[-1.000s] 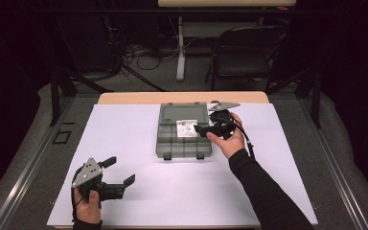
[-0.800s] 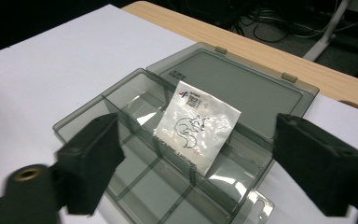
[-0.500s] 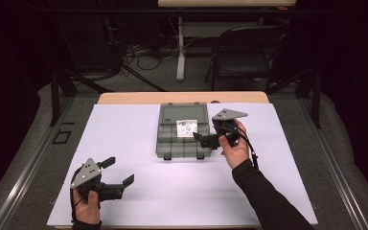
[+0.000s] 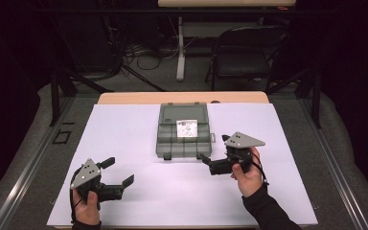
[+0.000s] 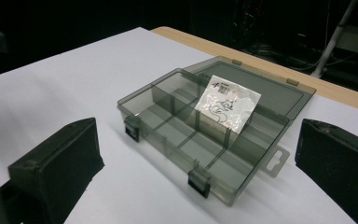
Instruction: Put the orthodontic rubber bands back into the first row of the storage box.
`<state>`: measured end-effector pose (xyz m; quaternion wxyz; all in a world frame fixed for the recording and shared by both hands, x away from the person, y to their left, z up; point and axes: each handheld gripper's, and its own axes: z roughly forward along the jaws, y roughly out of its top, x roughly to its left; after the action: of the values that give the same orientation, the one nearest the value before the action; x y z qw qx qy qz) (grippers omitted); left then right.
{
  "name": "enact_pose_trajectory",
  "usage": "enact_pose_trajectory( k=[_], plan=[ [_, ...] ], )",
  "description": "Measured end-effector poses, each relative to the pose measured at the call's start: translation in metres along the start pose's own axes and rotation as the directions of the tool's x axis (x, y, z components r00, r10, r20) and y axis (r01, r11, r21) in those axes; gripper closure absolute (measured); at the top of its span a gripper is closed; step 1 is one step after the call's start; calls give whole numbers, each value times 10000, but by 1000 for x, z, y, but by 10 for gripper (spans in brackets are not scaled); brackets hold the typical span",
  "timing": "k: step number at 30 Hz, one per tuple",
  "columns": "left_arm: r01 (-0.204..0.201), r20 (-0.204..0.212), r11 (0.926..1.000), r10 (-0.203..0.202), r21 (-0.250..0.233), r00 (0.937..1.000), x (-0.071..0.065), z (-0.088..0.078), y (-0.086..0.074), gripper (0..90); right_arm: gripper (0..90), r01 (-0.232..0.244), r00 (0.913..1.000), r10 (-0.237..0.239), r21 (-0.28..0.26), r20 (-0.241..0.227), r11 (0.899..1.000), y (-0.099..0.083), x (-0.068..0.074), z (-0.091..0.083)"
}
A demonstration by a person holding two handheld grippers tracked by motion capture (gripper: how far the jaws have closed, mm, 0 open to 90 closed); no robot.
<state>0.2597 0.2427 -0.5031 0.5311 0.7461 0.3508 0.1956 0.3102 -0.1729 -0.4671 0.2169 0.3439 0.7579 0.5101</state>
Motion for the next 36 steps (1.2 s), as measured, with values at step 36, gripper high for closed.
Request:
enact_pose_trajectory(
  k=[36],
  plan=[
    [-66, 49, 10000, 66, 43, 10000, 1, 1, 0, 54, 0, -401, 9982, 380, 436, 473, 9982, -68, 8, -51]
  ],
)
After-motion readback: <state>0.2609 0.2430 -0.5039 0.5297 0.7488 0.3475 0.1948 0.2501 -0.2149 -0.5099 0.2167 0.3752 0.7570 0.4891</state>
